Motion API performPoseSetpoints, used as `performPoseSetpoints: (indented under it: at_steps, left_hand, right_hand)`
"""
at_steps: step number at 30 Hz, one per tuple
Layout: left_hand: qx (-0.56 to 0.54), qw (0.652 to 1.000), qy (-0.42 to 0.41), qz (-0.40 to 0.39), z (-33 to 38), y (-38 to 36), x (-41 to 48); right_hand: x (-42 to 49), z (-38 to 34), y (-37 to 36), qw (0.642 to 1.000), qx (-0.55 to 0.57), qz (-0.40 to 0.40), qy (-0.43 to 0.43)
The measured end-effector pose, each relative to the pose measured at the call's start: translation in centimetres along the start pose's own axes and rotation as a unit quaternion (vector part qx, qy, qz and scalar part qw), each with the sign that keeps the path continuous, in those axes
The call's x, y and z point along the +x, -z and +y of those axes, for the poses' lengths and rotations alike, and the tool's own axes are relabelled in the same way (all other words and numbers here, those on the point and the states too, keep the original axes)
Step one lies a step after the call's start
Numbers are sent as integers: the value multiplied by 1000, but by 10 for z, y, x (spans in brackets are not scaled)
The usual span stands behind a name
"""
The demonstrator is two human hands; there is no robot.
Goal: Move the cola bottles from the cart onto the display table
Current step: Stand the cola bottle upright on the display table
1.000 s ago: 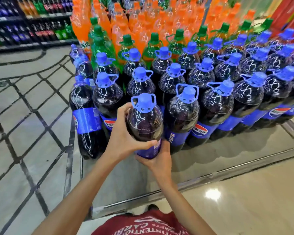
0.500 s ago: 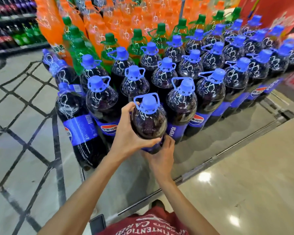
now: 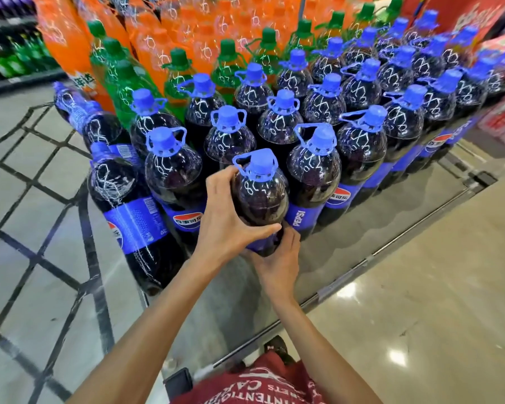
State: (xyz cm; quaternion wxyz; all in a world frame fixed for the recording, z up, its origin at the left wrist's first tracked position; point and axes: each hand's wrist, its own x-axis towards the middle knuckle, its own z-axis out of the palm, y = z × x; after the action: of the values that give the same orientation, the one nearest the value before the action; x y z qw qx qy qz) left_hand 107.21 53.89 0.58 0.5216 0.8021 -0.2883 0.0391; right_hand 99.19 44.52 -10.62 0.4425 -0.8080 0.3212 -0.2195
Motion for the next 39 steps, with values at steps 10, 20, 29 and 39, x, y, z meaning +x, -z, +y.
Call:
performPoseSetpoints:
  at_steps: [10,20,29,39]
  left_hand:
    - [9,997,-15,-76,-11,19,5]
    - [0,997,-14,-80,-12,17,2]
    - [-38,998,1,-40,-13,14,-7]
    - [-61,997,27,-46,-25,29,-23]
  right_hand:
    - [-1,-4,0,1000,12,3,-15]
    - [-5,-3,-3,1000,25,12,-10]
    - [-5,-4,-3,999,42,1,-10]
    - [0,2,12,997,37,-55,31]
